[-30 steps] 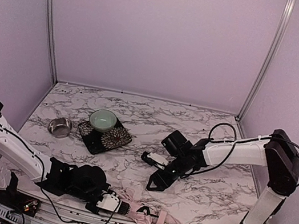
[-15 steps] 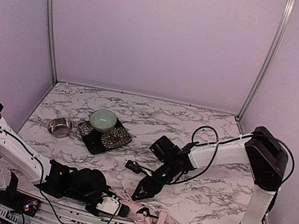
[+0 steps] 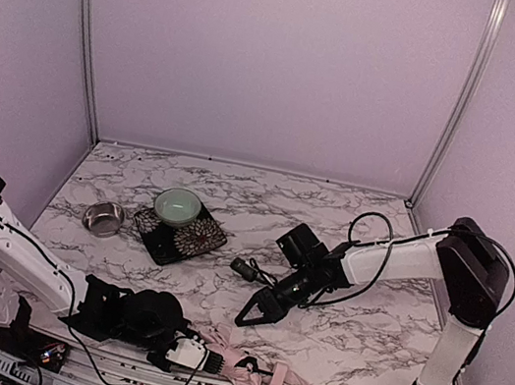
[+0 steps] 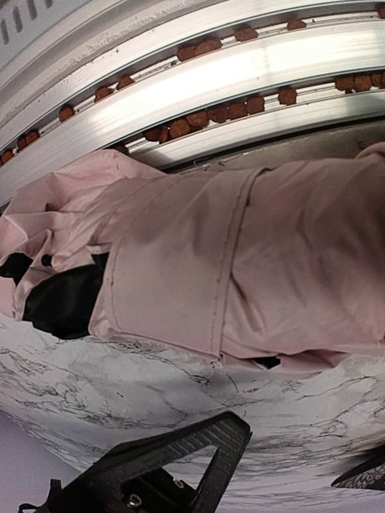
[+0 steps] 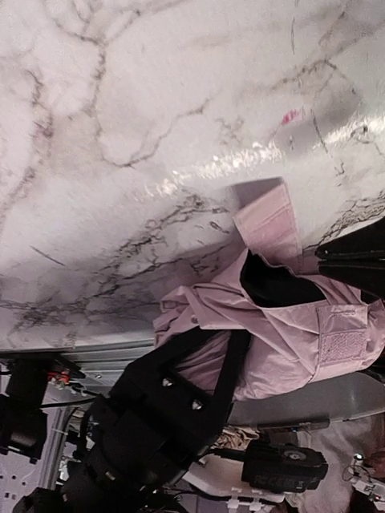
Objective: Put away the umbrella
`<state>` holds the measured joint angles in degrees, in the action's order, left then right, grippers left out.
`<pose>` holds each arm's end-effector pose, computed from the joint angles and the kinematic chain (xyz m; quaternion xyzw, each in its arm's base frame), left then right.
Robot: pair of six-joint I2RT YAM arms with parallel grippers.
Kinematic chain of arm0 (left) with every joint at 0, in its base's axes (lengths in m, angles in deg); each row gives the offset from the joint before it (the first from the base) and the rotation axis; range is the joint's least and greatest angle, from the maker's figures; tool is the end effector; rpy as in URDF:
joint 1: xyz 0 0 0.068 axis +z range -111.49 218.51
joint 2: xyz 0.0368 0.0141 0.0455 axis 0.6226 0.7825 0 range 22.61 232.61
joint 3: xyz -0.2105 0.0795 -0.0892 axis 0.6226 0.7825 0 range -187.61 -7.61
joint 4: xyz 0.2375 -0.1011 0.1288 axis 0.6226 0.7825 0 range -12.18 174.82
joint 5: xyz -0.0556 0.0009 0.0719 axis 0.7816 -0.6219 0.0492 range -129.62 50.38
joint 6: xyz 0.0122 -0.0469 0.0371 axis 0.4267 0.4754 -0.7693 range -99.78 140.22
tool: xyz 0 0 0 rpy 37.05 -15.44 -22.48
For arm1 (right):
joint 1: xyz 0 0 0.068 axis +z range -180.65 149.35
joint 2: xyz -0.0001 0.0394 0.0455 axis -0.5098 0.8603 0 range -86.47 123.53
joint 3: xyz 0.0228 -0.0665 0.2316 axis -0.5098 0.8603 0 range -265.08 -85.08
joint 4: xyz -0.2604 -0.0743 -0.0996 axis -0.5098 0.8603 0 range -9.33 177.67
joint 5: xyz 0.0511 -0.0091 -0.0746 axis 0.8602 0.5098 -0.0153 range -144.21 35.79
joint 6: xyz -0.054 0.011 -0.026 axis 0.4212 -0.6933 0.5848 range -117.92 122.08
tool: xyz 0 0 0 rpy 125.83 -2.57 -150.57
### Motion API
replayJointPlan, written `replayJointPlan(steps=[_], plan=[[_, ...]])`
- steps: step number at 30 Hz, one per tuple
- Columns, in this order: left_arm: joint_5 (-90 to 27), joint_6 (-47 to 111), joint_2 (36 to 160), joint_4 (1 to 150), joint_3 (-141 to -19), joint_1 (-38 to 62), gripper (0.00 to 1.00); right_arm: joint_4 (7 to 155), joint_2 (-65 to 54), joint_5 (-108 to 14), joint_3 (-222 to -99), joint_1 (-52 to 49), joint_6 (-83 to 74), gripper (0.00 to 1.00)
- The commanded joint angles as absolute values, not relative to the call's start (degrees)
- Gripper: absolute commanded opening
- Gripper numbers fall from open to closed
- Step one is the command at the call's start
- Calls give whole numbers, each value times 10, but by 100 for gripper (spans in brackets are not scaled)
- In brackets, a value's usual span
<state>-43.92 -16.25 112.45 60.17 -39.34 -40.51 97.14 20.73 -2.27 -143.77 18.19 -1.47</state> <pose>0.0616 -0.2996 0.0673 0.7589 0.4976 -0.1202 0.4025 0.2086 0.2933 0.0774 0.4254 -0.7735 -0.4695 0.0140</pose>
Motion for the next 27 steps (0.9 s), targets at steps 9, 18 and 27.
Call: replayJointPlan(steps=[9, 18, 27], plan=[[-417, -92, 1120, 687, -378, -384, 0, 931, 116, -98, -1421, 131, 1, 0], [-371, 79, 1119, 702, -429, -258, 0, 929, -1, -231, -1399, 127, 37, 7], [-446, 134, 1055, 712, -471, -232, 0, 774, -122, -260, -1277, 144, 24, 21]])
